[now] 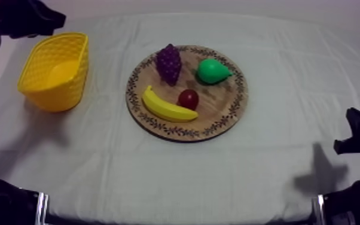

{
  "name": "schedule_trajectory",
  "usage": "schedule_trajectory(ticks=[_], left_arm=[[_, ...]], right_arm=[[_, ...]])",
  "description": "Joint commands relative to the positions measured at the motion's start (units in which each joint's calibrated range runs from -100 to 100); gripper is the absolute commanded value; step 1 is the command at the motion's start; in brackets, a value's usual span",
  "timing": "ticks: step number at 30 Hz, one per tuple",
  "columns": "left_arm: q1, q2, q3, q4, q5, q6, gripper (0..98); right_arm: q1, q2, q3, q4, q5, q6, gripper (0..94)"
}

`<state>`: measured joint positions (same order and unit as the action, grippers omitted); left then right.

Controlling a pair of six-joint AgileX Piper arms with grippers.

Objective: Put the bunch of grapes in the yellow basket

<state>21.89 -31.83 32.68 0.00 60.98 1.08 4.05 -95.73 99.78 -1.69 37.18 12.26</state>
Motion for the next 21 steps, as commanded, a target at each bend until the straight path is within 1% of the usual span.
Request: schedule_trajectory(ticks=[1,7,11,15,21], left_arm=[[0.55,4.09,-1.58,0.26,0.40,0.03,0.0],[1.86,11.68,-6.30,0.56,0.83,0.09,0.0],[2.59,16.92,-11.67,0.45,2.45,0.23,0.0],[2.90,22.90,-19.60,0.31,6.67,0.69,0.0],[3.36,32.78,-33.99,0.20,14.65,2.52,0.0]], right_arm=[[0.01,-0.02,-0.01,0.01,0.00,0.02,0.5],[0.01,-0.02,-0.01,0.01,0.00,0.02,0.5],[0.01,-0.02,-0.01,0.01,0.00,0.00,0.5],[0.01,-0.02,-0.01,0.01,0.00,0.00,0.5],[0.01,-0.02,-0.01,0.01,0.00,0.01,0.5]])
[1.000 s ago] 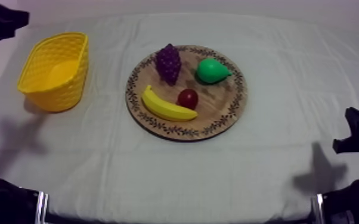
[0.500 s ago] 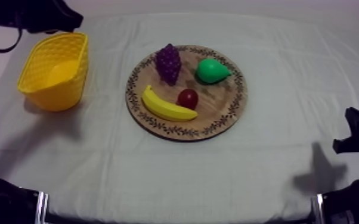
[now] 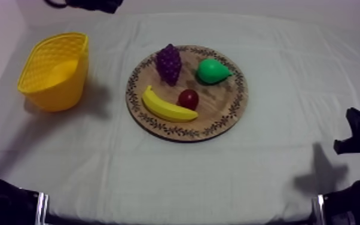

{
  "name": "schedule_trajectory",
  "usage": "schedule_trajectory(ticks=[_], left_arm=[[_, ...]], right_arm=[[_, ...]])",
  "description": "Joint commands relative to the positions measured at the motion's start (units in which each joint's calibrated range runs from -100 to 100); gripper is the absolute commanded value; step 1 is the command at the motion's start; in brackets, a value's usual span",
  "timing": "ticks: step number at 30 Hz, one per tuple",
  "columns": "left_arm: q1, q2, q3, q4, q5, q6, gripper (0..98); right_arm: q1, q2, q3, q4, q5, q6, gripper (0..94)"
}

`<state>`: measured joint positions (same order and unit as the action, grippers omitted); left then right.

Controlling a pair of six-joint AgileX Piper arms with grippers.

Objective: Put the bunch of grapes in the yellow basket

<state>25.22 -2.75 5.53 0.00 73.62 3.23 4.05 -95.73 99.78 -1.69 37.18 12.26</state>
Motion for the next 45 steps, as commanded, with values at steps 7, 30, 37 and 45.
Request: schedule_trajectory(ticks=[7,30,37,45], left_arm=[[1.48,13.57,-20.20,-1.03,7.74,4.86,0.0],[3.82,25.55,-22.70,-1.54,2.93,16.11,73.3],[3.35,25.25,-21.87,-1.41,1.76,17.29,85.8],[3.37,27.53,-21.58,-1.39,1.35,18.72,87.0]], right_arm=[[0.01,-0.02,-0.01,0.01,0.00,0.00,0.5],[0.01,-0.02,-0.01,0.01,0.00,0.02,0.5],[0.01,-0.02,-0.01,0.01,0.00,0.02,0.5],[0.01,-0.02,-0.01,0.01,0.00,0.02,0.5]])
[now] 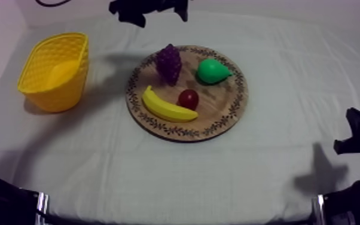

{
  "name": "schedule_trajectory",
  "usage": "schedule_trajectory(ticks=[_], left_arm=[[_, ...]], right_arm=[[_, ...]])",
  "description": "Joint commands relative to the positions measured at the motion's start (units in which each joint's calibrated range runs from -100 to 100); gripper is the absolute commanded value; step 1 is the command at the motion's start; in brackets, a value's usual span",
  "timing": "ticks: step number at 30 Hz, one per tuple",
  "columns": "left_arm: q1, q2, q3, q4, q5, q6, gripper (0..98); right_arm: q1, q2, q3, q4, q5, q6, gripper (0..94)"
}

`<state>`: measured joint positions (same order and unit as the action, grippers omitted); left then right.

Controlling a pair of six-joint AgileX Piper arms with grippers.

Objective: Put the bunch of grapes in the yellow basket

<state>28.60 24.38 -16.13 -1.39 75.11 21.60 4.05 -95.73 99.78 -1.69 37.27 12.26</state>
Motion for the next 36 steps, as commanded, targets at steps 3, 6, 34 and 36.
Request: schedule_trajectory(ticks=[3,6,34,36], left_arm=[[-0.06,1.77,0.68,0.00,-0.75,1.53,86.9],[-0.20,3.56,1.34,0.07,-1.71,2.74,86.3],[-1.32,23.60,-10.81,0.03,1.32,4.79,87.4],[-1.49,24.45,-11.37,0.19,1.49,4.49,87.3]], right_arm=[[0.01,-0.02,-0.01,0.01,-0.09,0.02,0.5],[0.01,-0.02,-0.01,0.01,-0.09,0.02,0.5],[0.01,-0.02,-0.01,0.01,-0.09,0.02,0.5],[0.01,-0.02,-0.01,0.01,-0.09,0.02,0.5]])
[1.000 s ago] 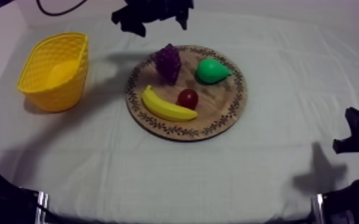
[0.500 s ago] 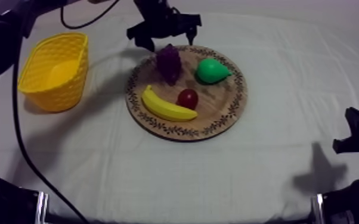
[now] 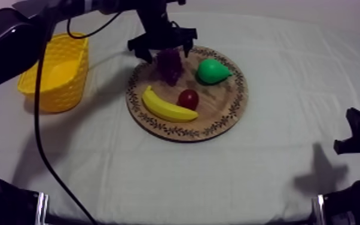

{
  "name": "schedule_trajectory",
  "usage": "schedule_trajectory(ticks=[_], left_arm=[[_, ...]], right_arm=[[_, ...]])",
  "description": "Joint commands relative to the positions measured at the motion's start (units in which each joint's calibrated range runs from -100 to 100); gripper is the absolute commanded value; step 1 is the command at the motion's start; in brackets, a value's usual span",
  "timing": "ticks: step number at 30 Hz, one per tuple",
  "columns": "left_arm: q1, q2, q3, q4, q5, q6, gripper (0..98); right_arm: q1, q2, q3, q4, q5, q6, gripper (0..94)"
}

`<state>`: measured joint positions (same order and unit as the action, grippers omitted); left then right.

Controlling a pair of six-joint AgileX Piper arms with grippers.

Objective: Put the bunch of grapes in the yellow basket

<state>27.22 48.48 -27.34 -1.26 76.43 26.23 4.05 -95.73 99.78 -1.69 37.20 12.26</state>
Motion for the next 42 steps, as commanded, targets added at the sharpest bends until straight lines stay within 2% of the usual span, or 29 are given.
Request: schedule_trajectory(ticks=[1,21,33,42], left_arm=[[-0.17,0.71,-0.35,0.12,0.22,-0.25,87.3],[-0.57,8.78,-9.49,0.96,5.55,-1.02,86.3],[-0.52,9.88,-10.83,0.98,6.44,-1.41,58.9],[-0.46,9.96,-11.24,0.99,6.49,-1.59,53.1]], right_arm=[[0.01,-0.02,-0.01,0.01,-0.02,0.02,0.5],[0.01,-0.02,-0.01,0.01,-0.02,0.02,0.5],[0.01,-0.02,-0.01,0.01,-0.02,0.02,0.5],[0.01,-0.02,-0.01,0.01,-0.02,0.02,0.5]])
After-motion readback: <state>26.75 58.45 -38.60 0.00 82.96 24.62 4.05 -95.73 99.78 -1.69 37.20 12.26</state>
